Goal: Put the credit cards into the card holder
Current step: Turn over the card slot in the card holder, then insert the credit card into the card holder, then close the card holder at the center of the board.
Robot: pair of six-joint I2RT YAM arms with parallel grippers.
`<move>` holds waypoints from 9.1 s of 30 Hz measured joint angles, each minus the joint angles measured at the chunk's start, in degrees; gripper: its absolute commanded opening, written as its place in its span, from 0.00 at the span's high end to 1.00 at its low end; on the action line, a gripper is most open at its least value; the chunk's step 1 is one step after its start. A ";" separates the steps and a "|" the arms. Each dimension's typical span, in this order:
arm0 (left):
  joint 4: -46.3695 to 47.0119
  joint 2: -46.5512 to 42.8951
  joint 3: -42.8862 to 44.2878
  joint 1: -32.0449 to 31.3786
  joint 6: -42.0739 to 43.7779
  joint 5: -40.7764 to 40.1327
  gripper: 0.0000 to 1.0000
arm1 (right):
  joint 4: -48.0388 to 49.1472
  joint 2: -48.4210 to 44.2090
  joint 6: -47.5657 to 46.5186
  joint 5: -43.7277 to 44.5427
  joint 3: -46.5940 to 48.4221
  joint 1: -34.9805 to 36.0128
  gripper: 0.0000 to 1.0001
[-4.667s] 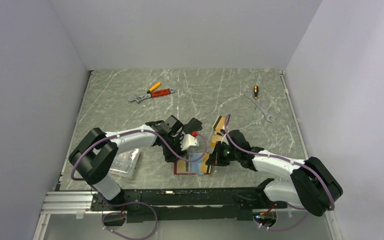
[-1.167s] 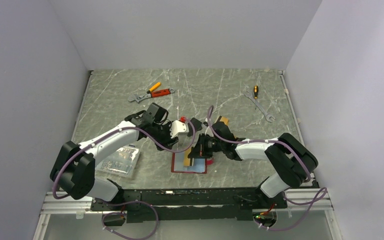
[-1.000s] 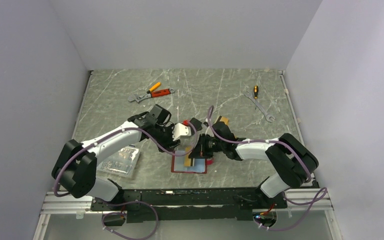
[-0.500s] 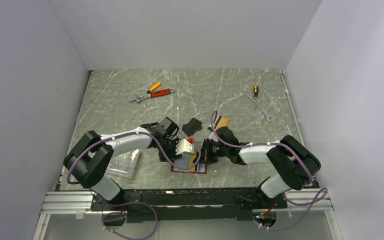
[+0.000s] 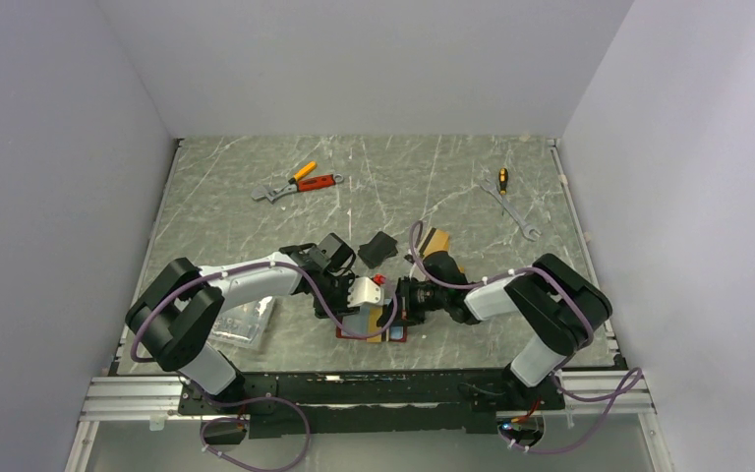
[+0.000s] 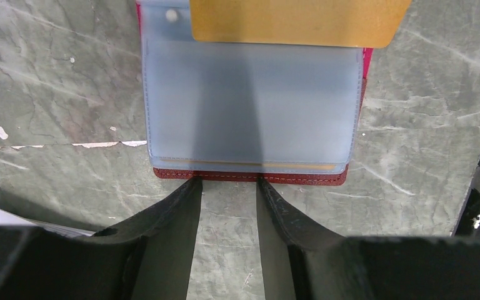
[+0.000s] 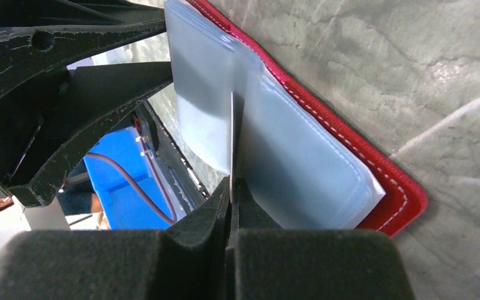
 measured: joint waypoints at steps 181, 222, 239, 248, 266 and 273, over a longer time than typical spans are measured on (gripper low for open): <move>5.44 1.07 0.83 -9.31 -2.99 -8.59 0.59 | -26.51 -6.03 -3.58 17.73 10.12 6.03 0.68; 7.08 -1.64 -2.40 -8.00 -0.39 -4.94 0.61 | -18.62 -4.28 -1.70 10.27 6.75 2.49 1.00; 0.28 -9.53 3.54 -0.13 -1.09 -4.61 0.48 | -35.45 -28.76 -4.57 15.10 6.47 -3.54 0.40; -2.60 -16.22 5.35 3.87 -3.28 0.07 0.62 | -40.98 -44.81 -2.45 17.22 -7.63 -3.61 0.27; 1.75 1.33 1.68 -6.97 -3.04 -4.13 0.87 | -16.70 -33.53 4.46 12.98 -14.58 -3.61 0.33; 2.08 1.49 1.88 -7.28 -3.19 -5.75 0.88 | -8.87 -33.94 6.58 11.56 -18.53 -4.20 0.38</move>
